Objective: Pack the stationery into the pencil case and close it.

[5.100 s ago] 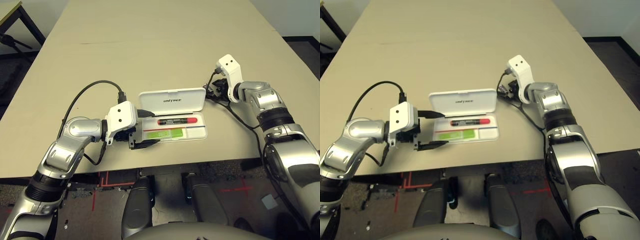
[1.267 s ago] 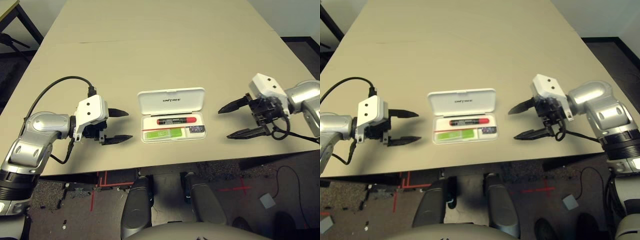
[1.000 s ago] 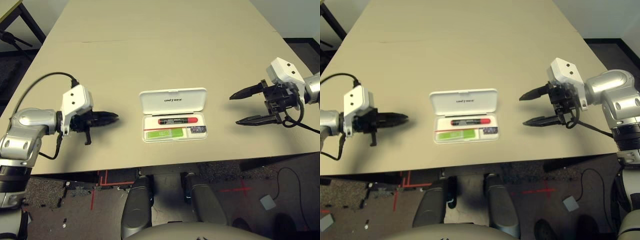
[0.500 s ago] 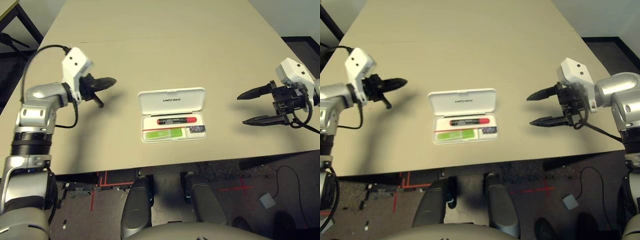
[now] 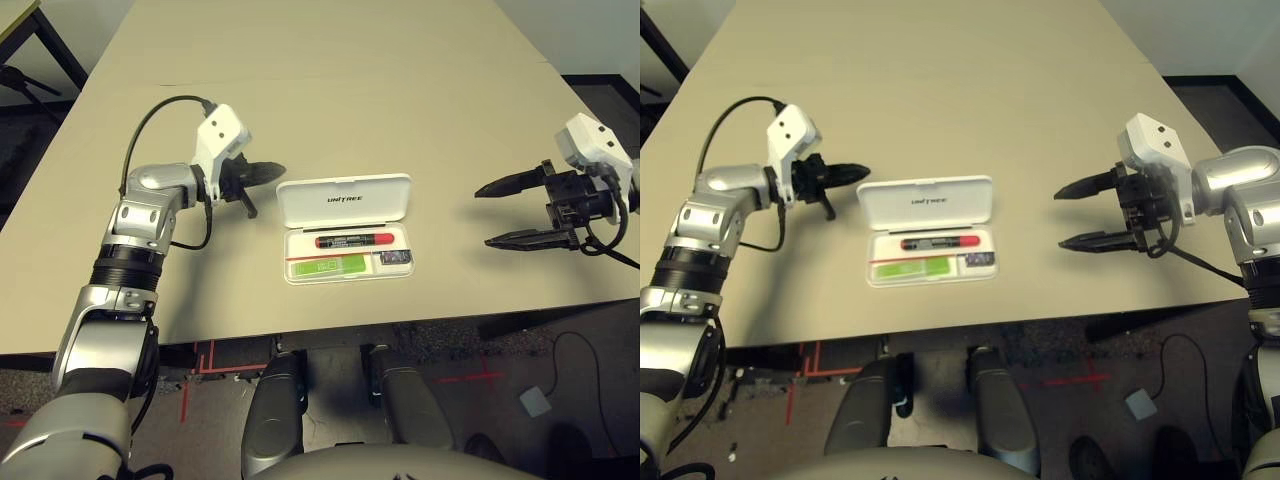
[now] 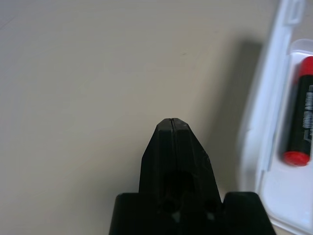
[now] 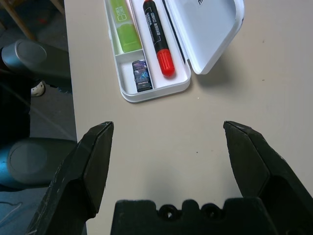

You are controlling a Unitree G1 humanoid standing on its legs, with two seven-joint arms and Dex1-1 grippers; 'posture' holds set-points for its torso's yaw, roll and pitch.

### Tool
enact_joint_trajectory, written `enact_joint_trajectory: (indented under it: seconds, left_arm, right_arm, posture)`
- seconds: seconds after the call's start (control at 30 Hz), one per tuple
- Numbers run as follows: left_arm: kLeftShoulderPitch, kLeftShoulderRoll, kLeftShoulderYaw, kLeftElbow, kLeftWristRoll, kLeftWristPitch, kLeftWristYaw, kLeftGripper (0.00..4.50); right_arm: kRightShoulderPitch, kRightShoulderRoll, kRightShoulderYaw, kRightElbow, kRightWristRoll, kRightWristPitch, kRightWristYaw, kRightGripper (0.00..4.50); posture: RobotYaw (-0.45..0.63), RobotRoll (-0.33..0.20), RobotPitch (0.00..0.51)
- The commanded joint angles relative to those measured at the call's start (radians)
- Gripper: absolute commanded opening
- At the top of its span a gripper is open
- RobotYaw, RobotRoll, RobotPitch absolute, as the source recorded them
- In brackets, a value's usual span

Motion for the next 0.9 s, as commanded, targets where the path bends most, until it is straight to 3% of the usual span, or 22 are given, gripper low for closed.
enact_joint_trajectory:
  seconds: [0.03,0.5,0.9]
  left_arm:
    - [0.027,0.001,-0.022,-0.08,-0.016,0.043,-0.036,0.03]
    - [0.111,0.017,-0.074,-0.387,-0.074,0.219,-0.091,0.03]
    - [0.182,0.023,-0.172,-0.506,-0.068,0.239,-0.119,0.03]
  right_arm:
    - [0.01,0.005,-0.03,-0.019,0.007,0.009,0.002,4.5]
    - [-0.013,0.039,-0.013,0.0,-0.006,0.006,0.006,4.5]
    - [0.014,0.027,-0.014,-0.037,0.027,0.016,0.006,4.5]
  posture:
    - [-0.07,0.0,0.174]
    - [-0.04,0.0,0.173]
    - [-0.05,0.0,0.17]
